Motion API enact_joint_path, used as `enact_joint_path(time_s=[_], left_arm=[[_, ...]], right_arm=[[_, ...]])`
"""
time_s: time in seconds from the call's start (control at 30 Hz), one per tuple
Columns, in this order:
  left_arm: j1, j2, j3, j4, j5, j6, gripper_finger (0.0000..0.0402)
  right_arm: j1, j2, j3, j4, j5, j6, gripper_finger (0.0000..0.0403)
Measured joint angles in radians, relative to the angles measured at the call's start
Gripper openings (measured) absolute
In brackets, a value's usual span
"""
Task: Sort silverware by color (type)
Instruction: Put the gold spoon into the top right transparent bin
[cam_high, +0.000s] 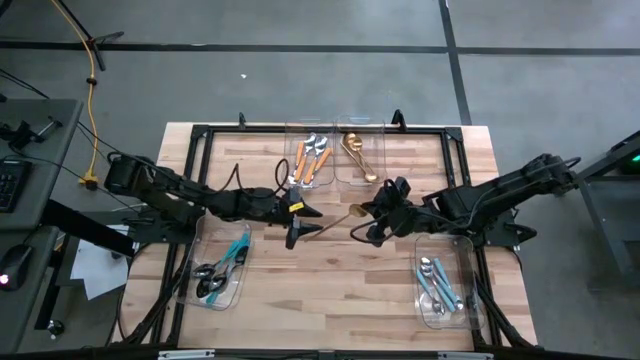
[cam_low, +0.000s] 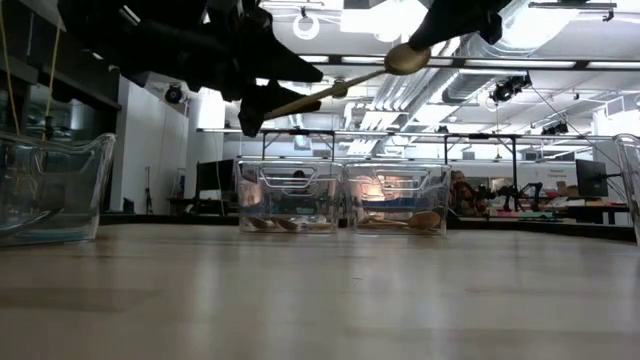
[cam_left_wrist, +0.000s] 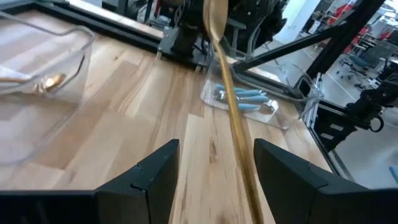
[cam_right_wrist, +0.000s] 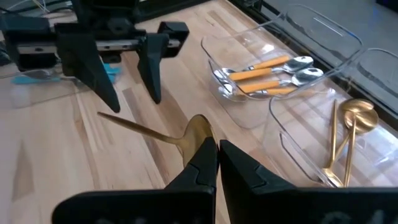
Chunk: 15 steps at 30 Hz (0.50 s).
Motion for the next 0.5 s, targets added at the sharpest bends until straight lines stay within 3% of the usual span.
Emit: enact_joint_path(time_s=[0.5], left_arm=[[-0.001, 0.038, 0.002, -0.006, 0.094, -0.059, 0.0198]], right_arm=[[-0.03, 0.0, 0.0, 0.014, -0.001, -0.019, 0.0]])
